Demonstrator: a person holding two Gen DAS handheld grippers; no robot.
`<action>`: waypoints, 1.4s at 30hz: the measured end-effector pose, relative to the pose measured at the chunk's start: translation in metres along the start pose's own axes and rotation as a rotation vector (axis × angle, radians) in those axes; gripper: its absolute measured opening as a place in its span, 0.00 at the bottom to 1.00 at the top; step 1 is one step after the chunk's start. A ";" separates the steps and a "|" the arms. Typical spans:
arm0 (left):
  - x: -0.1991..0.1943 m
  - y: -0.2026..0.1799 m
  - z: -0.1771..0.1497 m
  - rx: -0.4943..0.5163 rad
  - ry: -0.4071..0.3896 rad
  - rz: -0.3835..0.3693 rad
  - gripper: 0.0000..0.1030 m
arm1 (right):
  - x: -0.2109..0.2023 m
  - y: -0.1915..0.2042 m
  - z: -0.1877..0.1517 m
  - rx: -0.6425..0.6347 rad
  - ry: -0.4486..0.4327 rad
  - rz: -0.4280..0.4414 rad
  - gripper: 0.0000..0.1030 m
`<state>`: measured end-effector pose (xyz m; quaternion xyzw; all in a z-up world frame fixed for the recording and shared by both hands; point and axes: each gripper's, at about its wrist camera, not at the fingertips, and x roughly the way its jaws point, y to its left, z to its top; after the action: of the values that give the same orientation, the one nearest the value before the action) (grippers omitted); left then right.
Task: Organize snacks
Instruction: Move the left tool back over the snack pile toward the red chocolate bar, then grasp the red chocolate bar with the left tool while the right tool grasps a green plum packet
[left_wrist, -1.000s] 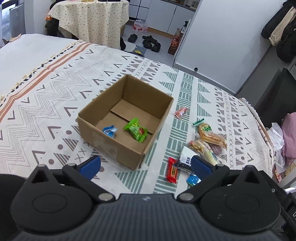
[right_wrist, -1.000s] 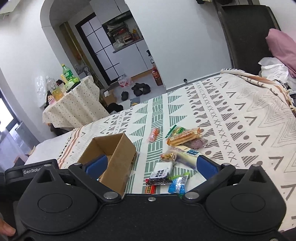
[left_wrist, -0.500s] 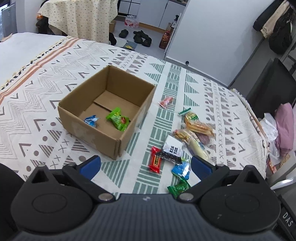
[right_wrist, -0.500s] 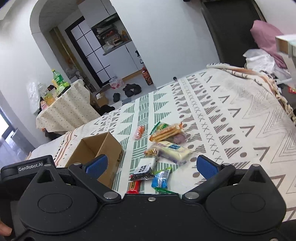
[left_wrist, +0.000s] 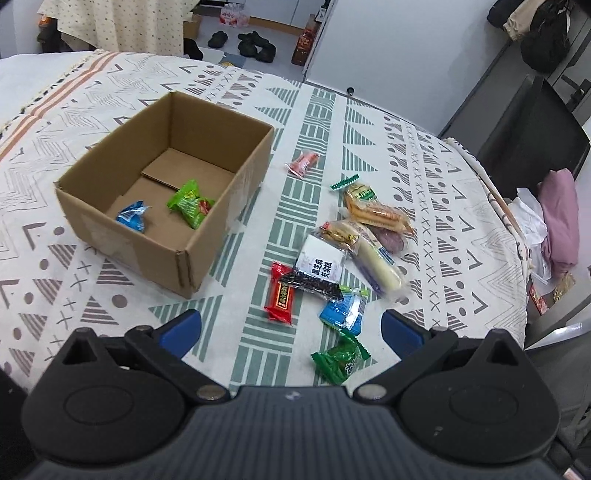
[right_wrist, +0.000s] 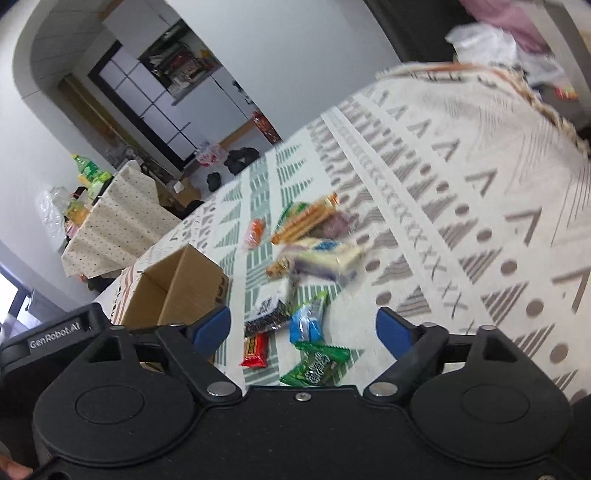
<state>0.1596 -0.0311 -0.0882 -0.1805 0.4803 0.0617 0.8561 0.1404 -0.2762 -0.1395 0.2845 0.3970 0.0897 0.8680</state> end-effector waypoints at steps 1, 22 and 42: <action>0.004 0.000 0.000 0.002 0.006 -0.006 0.99 | 0.003 -0.003 -0.002 0.021 0.009 -0.002 0.77; 0.094 0.006 0.007 0.016 0.134 -0.018 0.51 | 0.071 -0.017 -0.024 0.144 0.254 0.007 0.41; 0.132 0.004 0.007 0.033 0.179 0.032 0.24 | 0.093 -0.013 -0.029 0.097 0.318 0.003 0.32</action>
<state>0.2341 -0.0340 -0.1970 -0.1633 0.5586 0.0511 0.8116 0.1801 -0.2393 -0.2218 0.3087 0.5328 0.1155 0.7795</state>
